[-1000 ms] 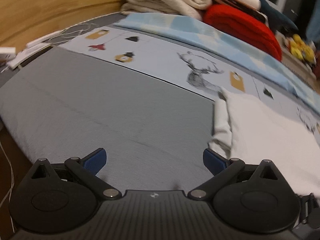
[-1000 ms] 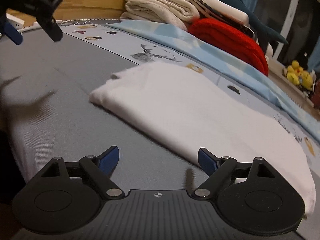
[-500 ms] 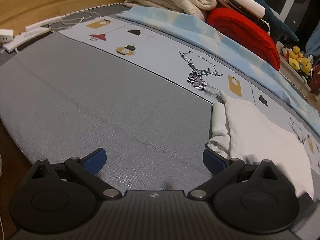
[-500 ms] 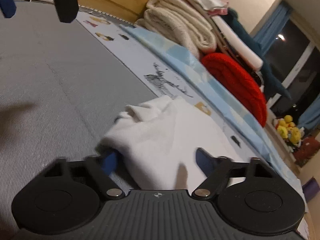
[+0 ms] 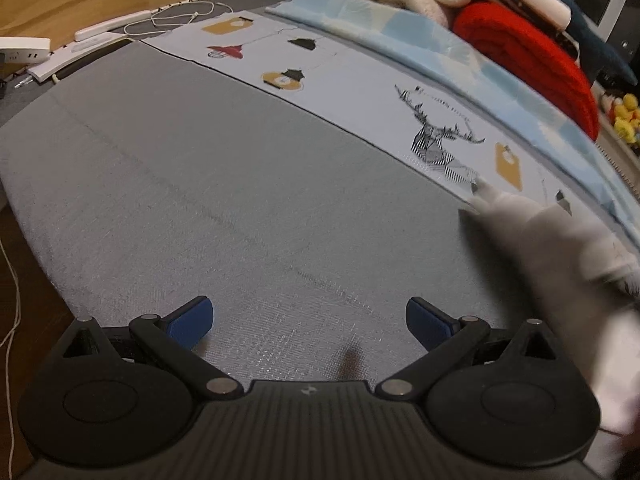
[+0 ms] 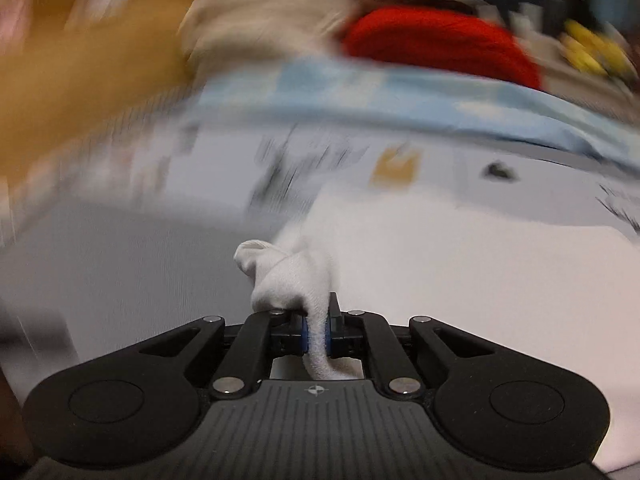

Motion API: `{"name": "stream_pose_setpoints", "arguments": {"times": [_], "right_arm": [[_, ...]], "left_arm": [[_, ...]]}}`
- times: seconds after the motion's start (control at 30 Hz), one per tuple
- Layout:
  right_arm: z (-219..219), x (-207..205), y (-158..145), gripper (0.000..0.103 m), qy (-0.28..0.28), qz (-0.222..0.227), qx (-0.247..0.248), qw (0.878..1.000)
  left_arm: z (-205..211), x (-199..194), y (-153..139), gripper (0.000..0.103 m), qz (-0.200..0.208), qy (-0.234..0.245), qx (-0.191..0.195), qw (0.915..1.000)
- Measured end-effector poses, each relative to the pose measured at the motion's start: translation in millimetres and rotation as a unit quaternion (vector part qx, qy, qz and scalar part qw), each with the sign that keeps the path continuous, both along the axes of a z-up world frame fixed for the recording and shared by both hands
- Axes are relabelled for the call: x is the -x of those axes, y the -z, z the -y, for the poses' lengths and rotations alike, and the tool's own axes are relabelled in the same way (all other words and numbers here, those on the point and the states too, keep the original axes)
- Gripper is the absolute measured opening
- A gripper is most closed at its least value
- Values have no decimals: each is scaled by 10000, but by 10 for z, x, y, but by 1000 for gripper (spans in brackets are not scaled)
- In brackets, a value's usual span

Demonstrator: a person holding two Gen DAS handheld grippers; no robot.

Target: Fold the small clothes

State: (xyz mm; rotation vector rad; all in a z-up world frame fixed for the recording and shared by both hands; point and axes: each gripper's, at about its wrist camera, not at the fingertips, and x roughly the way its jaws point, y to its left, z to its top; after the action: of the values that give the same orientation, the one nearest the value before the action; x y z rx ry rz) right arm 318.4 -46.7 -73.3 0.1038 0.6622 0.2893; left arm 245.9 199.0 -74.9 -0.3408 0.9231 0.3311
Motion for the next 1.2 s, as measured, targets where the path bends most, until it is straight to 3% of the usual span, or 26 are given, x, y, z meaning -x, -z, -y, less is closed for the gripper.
{"name": "stream_pose_setpoints", "arguments": {"times": [0.1, 0.17, 0.2, 0.27, 0.3, 0.37, 0.43, 0.5, 0.53, 0.6, 0.67, 0.73, 0.77, 0.8, 0.83, 0.87, 0.9, 0.97, 1.0, 1.03, 1.07, 1.1, 1.13, 1.2], "right_arm": [[1007, -2, -406, 6, 897, 290, -1341, 9865], [1849, 162, -411, 6, 1767, 442, -2219, 9579], [2167, 259, -321, 6, 2158, 436, -2504, 9428], [2877, 555, 126, 6, 3211, 198, -3207, 8909], [3107, 656, 384, 7, 3564, -63, -3324, 8732], [3447, 750, 872, 7, 3863, -558, -3557, 8492], [3667, 848, 1200, 8, 3835, -666, -4168, 8214], [3743, 872, 1280, 18, 3695, -691, -4539, 8079], [3759, 849, 1264, 23, 3668, -754, -4577, 8064], [3781, 842, 1208, 61, 3525, -681, -4621, 8109], [3819, 921, 1134, 67, 3595, -534, -4609, 8096], [3822, 937, 1085, 67, 3551, -500, -4504, 8177], [3797, 927, 1056, 50, 3520, -488, -4262, 8319], [3762, 947, 990, 17, 3544, -523, -3772, 8540], [3720, 900, 967, 13, 3552, -650, -3193, 8762], [3708, 940, 973, 12, 3591, -789, -2848, 8853], [3714, 963, 981, 10, 3629, -839, -2769, 8858], [3726, 1025, 925, 10, 3701, -964, -2696, 8838], [3724, 1036, 869, 18, 3762, -1049, -2546, 8847], [3721, 1048, 817, 28, 3852, -1104, -2358, 8853], [3711, 1079, 749, 50, 3997, -1161, -1992, 8872], [3708, 1080, 717, 55, 4102, -1172, -1628, 8897], [3717, 1100, 646, 55, 4184, -1147, -1215, 8928], [3786, 1141, 512, 55, 4040, -1025, -1146, 9017]], "left_arm": [[127, -57, 20, 103, -60, 54, -102, 9999], [258, -88, 24, 103, -62, 151, -206, 9997], [331, -105, 22, 103, -70, 228, -277, 9993], [462, -144, 37, 103, -102, 361, -417, 9984], [528, -159, 47, 103, -126, 423, -494, 9978], [651, -177, 75, 103, -186, 533, -648, 9963], [741, -189, 103, 103, -223, 635, -798, 9945], [793, -195, 132, 103, -252, 714, -956, 9925], [812, -207, 147, 103, -282, 743, -1022, 9916], [811, -222, 166, 103, -318, 731, -1009, 9917], [794, -246, 183, 103, -340, 696, -905, 9929], [791, -268, 189, 103, -364, 719, -818, 9934], [800, -277, 194, 103, -374, 754, -793, 9933], [815, -285, 198, 103, -384, 795, -787, 9930], [837, -292, 201, 103, -387, 836, -795, 9926], [853, -296, 201, 103, -383, 865, -799, 9923], [867, -300, 202, 103, -382, 886, -796, 9921], [892, -307, 205, 103, -381, 912, -781, 9920], [903, -312, 205, 103, -383, 921, -770, 9920], [914, -320, 204, 103, -380, 930, -759, 9920], [931, -321, 201, 103, -364, 932, -754, 9921], [944, -322, 192, 103, -328, 939, -746, 9922], [966, -317, 172, 103, -242, 967, -722, 9924], [1036, -305, 129, 103, -63, 1073, -647, 9921]]}}
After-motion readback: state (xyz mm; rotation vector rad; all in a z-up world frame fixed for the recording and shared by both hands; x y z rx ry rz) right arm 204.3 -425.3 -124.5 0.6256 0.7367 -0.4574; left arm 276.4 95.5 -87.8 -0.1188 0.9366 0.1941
